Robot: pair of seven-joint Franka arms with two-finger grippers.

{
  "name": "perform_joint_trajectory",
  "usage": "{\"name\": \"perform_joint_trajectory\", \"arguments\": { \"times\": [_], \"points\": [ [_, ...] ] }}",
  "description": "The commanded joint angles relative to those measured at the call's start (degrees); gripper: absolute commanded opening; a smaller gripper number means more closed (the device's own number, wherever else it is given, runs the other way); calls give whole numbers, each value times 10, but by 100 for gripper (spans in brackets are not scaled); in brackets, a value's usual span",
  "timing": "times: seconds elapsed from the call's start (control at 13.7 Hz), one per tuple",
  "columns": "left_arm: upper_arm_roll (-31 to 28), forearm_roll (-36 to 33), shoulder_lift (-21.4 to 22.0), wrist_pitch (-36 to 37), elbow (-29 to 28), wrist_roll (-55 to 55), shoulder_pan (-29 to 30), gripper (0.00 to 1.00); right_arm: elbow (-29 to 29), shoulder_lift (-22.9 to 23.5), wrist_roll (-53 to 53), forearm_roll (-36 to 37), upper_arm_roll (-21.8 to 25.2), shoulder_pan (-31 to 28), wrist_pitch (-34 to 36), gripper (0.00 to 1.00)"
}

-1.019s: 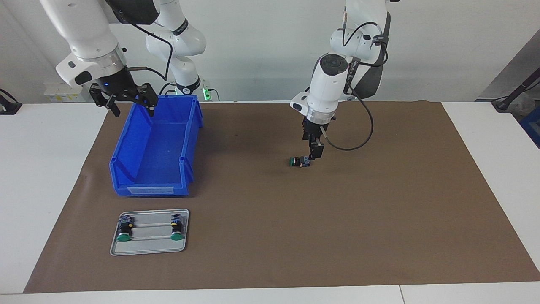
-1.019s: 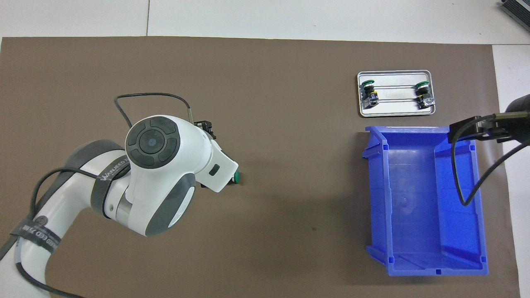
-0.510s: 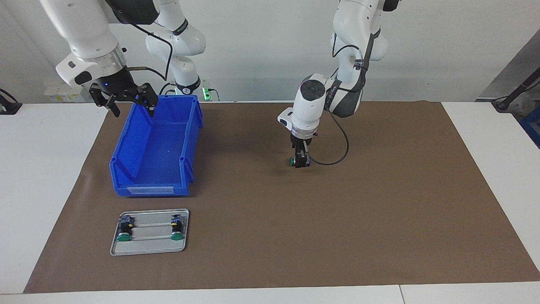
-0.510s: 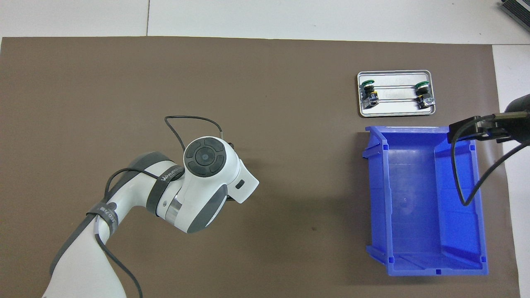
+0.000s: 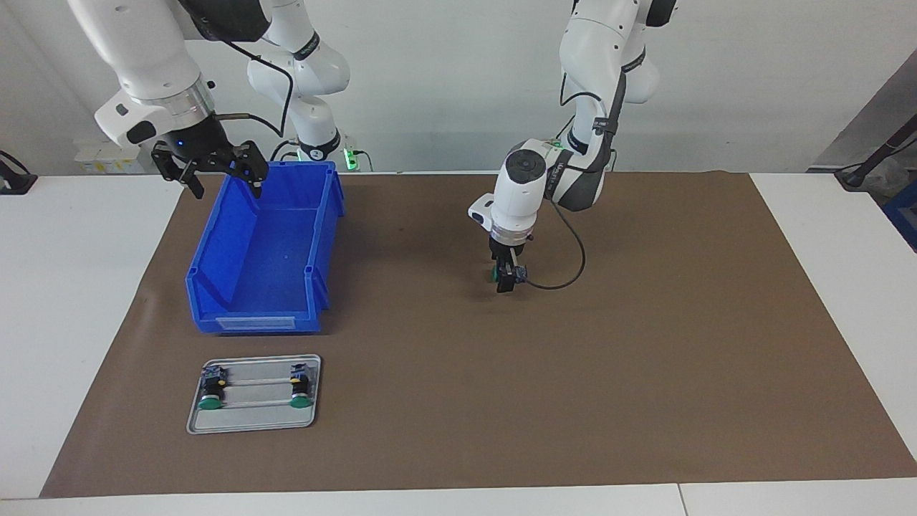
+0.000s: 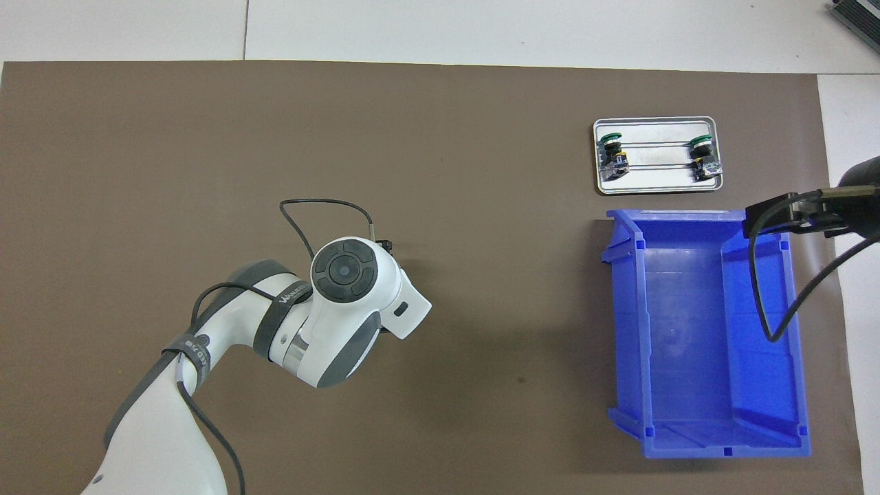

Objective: Place and press button with both arms

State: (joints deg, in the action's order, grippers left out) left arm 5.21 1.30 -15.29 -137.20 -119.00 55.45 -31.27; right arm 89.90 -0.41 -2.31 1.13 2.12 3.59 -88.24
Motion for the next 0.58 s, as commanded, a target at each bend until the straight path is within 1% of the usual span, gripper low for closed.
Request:
{"name": "perform_joint_trajectory", "arguments": {
  "times": [0.0, 0.22, 0.29, 0.36, 0.44, 0.51],
  "points": [
    [-9, -10, 3, -22, -24, -10, -9, 98, 10, -11, -8, 1, -6, -5, 3, 100],
    [-9, -10, 3, -23, -31, -10, -7, 96, 10, -11, -8, 2, -6, -5, 3, 100],
    [-9, -10, 3, -23, -33, -10, -8, 94, 10, -11, -8, 1, -6, -5, 3, 100],
    [-9, -10, 3, -23, -35, -10, -8, 91, 9, -11, -8, 1, -6, -5, 3, 100],
    [-9, -10, 3, -24, -35, -10, -8, 85, 10, -11, -8, 1, -6, -5, 3, 100],
    [-9, -10, 3, -27, -35, -10, -8, 76, 10, -11, -8, 1, -6, -6, 3, 100]
  ]
}}
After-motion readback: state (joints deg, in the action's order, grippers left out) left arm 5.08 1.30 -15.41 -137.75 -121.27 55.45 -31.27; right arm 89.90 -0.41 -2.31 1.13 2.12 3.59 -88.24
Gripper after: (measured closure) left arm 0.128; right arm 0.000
